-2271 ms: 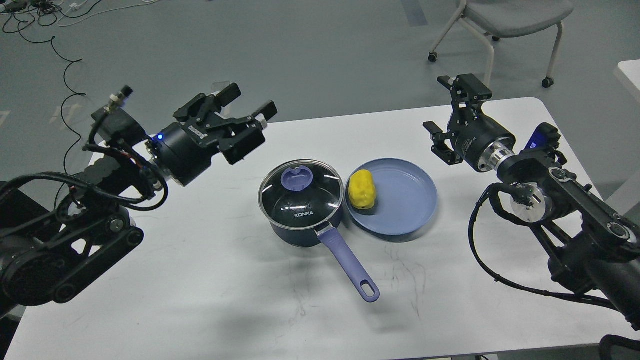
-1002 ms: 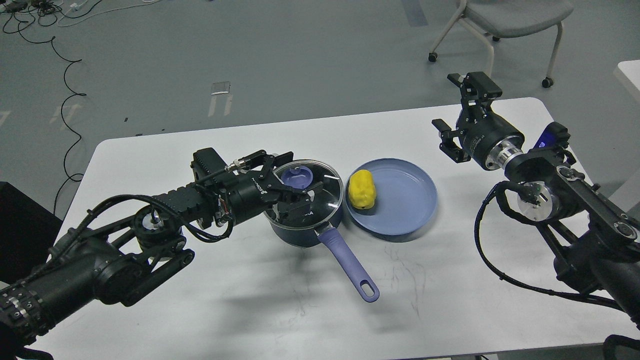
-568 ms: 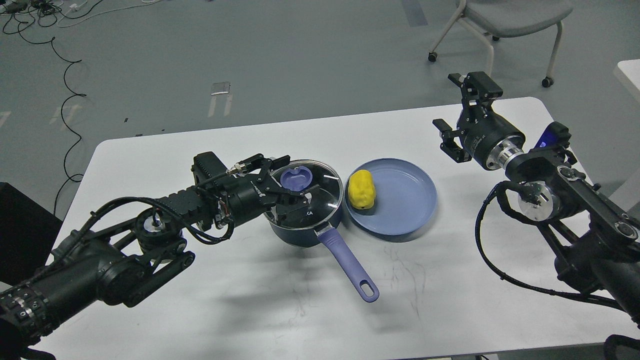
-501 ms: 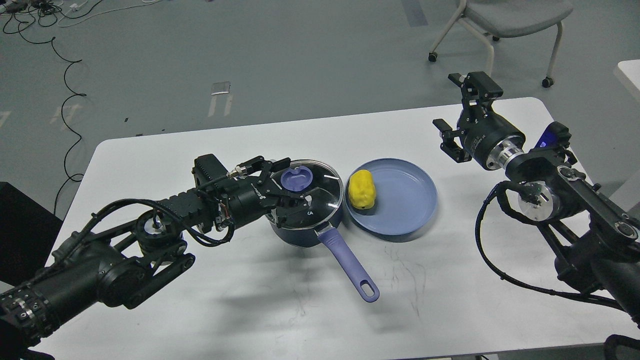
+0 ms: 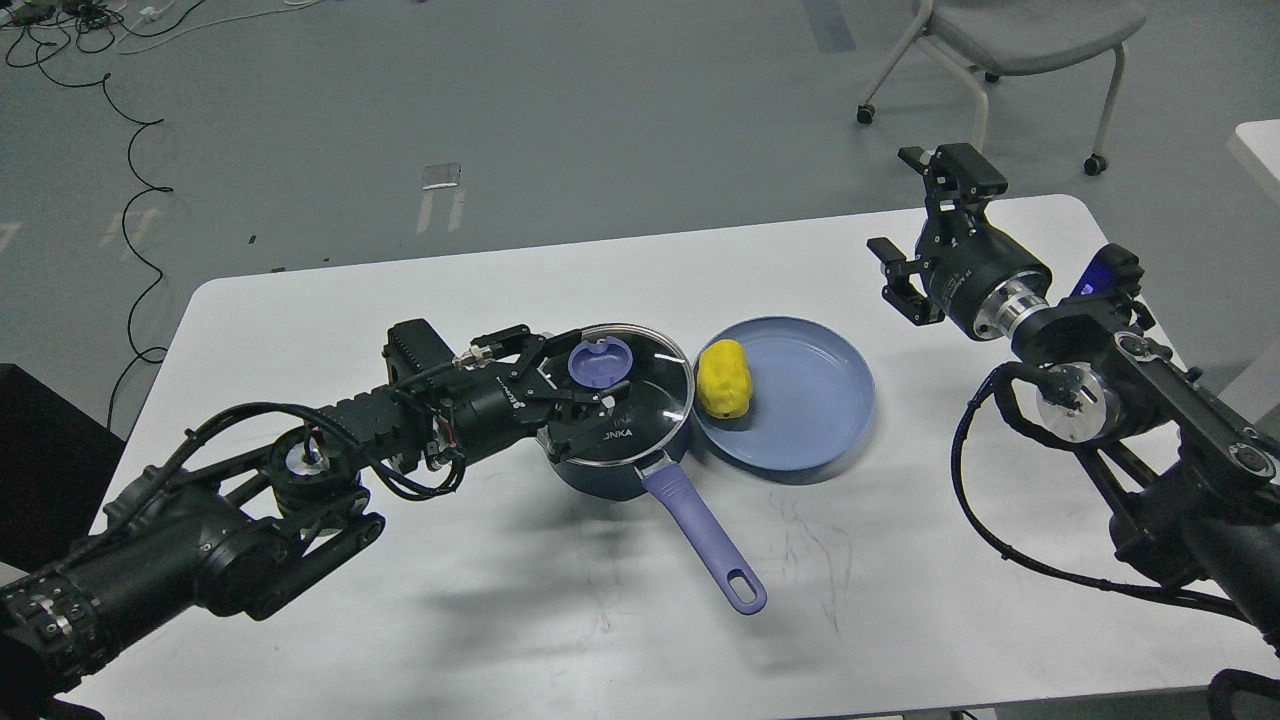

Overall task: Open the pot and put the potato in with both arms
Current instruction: 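Lift the glass lid off the pot with the left gripper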

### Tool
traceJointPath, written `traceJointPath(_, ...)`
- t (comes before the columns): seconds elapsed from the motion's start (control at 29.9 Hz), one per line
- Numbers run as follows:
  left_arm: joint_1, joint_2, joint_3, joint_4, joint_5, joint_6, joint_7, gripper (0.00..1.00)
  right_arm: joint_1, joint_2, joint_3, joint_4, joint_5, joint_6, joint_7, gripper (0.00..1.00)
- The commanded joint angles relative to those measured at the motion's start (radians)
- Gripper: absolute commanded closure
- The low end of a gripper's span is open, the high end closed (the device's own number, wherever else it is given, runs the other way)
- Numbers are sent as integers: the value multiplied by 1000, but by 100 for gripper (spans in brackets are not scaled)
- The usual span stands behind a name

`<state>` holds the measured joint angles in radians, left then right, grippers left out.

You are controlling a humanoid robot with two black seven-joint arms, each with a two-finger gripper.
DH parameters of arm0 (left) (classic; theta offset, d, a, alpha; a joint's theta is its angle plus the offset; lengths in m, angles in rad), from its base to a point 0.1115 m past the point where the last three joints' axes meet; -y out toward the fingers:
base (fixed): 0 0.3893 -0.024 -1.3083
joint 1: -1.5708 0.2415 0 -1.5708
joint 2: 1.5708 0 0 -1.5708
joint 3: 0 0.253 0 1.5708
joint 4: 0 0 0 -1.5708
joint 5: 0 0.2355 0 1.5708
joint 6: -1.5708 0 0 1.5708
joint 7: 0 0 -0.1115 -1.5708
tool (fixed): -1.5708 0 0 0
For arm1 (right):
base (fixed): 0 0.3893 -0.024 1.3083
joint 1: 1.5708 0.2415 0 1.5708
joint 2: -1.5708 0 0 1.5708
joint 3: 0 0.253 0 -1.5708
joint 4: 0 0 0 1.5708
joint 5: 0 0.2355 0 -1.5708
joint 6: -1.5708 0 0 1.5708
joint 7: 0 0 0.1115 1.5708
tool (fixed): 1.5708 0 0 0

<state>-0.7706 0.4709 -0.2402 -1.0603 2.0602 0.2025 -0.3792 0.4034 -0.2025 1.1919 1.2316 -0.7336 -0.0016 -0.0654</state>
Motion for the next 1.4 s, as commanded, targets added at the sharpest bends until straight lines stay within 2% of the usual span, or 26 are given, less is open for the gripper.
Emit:
traceJointPath(0.0,1,0,1,10,0,0,0,49,0,0,0,-6,0,0,1,0)
traceJointPath(0.03,1,0,1,11,0,0,0,53,0,0,0,-8,0,0,1,0)
traceJointPath(0.1,-1,0,1,14,0,0,-1,70,0,0,0,-8,-1,-1,3,0)
traceJointPath(0.17,-3,0,1,14,-6,0,-3,78,0,0,0,-9,-1,-1,3,0)
traceJointPath(0.3,-7,0,-1,10,-40,0,-6,82,0,0,0,-9,-1,-1,3,0)
traceJointPath(0.5,-10,18,-1,-7,-46,0,-32,83,0,0,0,-9,-1,-1,3,0)
traceJointPath(0.6,-10,49,-1,-56,-48,2,-64,82,0,0,0,-8,-1,-1,3,0)
traceJointPath(0.77,-36,113,-5,-128,-84,2,-66,82,2,0,2,-8,-1,-1,3,0)
traceJointPath(0.97,-67,216,-5,-135,-195,11,-69,83,2,0,2,-8,0,-1,3,0)
traceJointPath(1.07,-65,265,-2,-135,-209,35,-93,83,3,0,2,-8,-1,-1,3,0)
traceJointPath(1.14,-53,305,1,-133,-213,58,-109,82,3,-1,2,-8,-1,-1,3,0)
traceJointPath(1.37,33,390,2,-118,-296,98,-109,82,6,0,0,-8,-1,-1,3,0)
